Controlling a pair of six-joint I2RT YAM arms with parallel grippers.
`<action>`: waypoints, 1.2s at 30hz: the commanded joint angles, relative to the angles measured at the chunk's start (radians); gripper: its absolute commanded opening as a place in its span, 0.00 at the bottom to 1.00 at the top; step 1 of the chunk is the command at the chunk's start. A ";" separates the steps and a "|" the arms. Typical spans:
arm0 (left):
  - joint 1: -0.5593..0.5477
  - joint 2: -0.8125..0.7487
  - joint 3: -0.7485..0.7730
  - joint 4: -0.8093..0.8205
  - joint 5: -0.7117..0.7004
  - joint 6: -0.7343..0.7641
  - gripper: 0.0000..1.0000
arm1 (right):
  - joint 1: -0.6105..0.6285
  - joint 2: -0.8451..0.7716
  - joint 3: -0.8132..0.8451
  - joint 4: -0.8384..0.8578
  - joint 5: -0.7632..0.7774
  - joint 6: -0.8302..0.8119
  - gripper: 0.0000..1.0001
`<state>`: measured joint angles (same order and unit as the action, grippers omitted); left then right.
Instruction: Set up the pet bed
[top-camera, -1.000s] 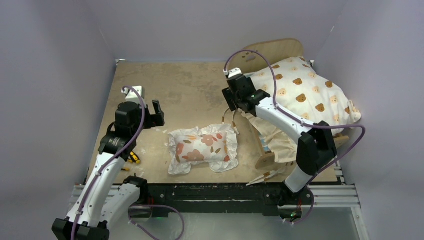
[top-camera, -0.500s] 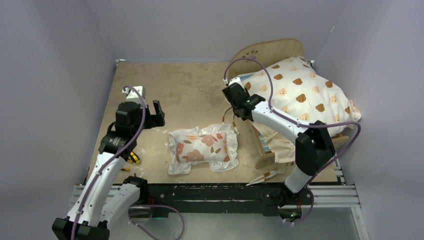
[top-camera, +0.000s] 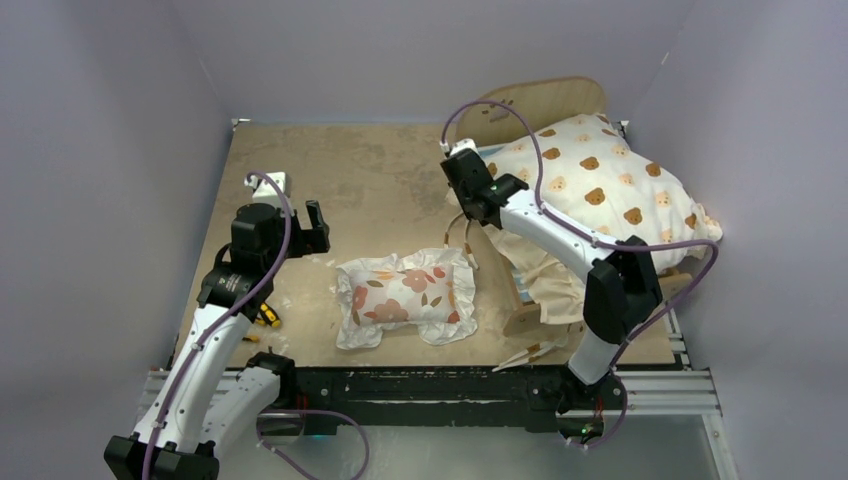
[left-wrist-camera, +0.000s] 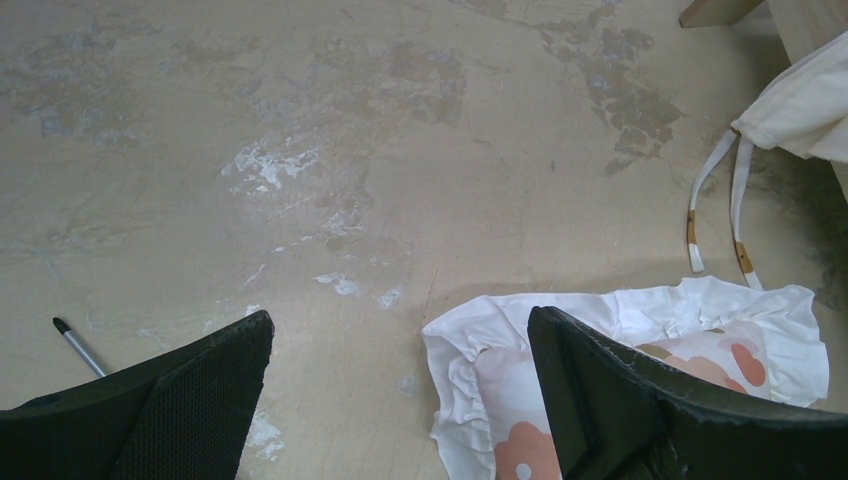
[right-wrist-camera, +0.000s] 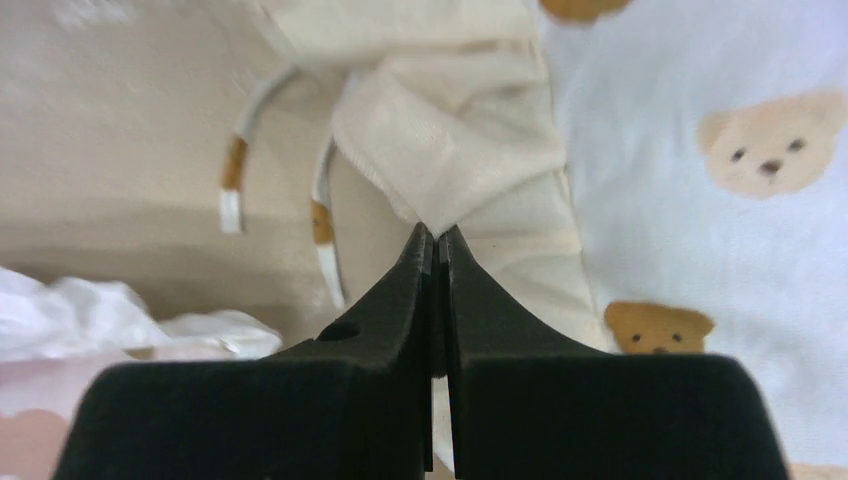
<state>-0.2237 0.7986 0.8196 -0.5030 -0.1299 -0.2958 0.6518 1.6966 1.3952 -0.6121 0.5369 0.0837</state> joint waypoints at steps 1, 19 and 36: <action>-0.002 -0.009 -0.008 0.024 0.006 0.009 0.99 | -0.027 0.029 0.197 0.143 0.020 0.032 0.00; -0.002 -0.015 -0.010 0.020 -0.011 0.011 0.99 | -0.105 0.249 0.583 0.240 -0.038 0.088 0.00; -0.002 -0.012 -0.012 0.025 0.037 0.012 0.99 | -0.103 -0.189 0.058 0.249 -0.063 0.119 0.67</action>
<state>-0.2237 0.7944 0.8112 -0.5030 -0.1268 -0.2955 0.5438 1.6581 1.5757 -0.3935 0.4534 0.1814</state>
